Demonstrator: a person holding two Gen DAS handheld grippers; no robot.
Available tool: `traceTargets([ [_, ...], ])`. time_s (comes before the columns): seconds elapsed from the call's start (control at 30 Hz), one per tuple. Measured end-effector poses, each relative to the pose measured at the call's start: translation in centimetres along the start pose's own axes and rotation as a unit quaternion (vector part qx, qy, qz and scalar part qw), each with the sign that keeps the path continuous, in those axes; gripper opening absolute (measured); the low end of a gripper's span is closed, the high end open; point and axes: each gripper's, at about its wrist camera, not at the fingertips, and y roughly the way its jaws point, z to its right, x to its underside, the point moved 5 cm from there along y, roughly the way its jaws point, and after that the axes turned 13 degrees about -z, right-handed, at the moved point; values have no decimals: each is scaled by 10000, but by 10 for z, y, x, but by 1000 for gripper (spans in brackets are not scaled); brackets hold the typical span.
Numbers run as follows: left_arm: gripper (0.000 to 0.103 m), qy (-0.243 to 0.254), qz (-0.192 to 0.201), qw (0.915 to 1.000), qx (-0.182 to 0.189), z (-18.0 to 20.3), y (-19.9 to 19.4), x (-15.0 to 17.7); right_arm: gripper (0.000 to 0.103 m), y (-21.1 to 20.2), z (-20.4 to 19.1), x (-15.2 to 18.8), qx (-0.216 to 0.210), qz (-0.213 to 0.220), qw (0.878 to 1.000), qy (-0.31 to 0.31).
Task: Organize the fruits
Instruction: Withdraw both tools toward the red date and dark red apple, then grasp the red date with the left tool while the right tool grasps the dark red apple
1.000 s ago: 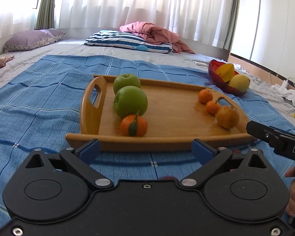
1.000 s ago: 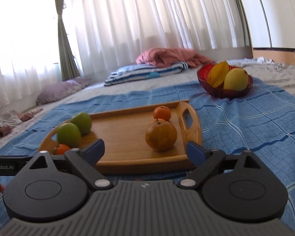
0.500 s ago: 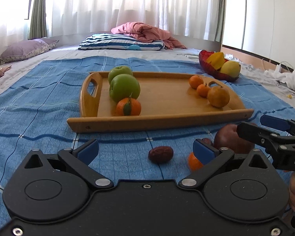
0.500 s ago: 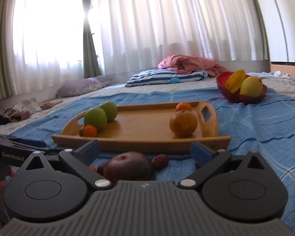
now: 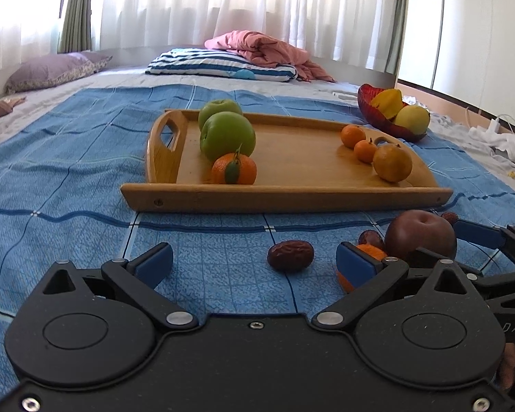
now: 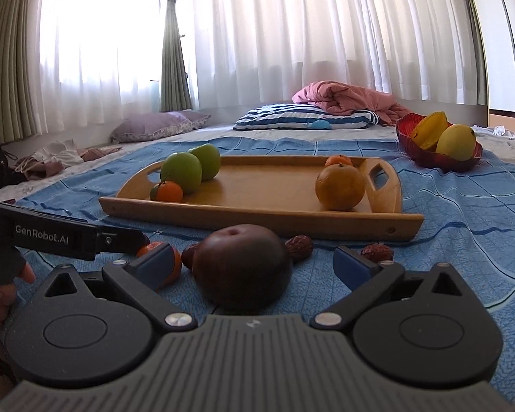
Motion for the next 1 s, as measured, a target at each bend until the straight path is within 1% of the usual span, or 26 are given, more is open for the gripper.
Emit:
traceTargets([
  [0.07,97,-71,-15,10000,12,-2,0,1,103,2,1,0,-5,-45,10000,23],
  [0.1,94,-108,-8,9999,9,-3,0,0,103,3,2,0,-10,-64,10000,39],
  [0.13,88,-138,-1,9999,13,-3,-1,0,103,4,2,1,-15,-79,10000,53],
  [0.17,84,-159,-6,9999,28,-4,-1,-1,103,4,3,1,-18,-91,9999,64],
  [0.23,71,-210,-68,9997,77,-4,-2,-1,103,6,3,2,2,-122,9999,82],
  [0.43,55,-139,-111,9997,166,3,-4,0,103,7,0,2,163,-155,9997,3],
  [0.63,47,-107,-151,9996,208,12,-1,-1,103,8,-1,1,211,-164,9996,-27],
  [0.73,42,-37,-162,9997,178,16,1,-1,103,8,0,1,205,-167,9996,-25],
  [0.8,40,23,-168,9998,134,19,3,-1,103,8,-1,1,188,-176,9997,-35],
  [0.87,39,84,-181,9998,93,22,5,0,102,9,-1,1,177,-194,9996,-50],
  [1.0,38,122,-175,9998,3,26,7,0,94,11,-1,2,161,-251,9995,-73],
])
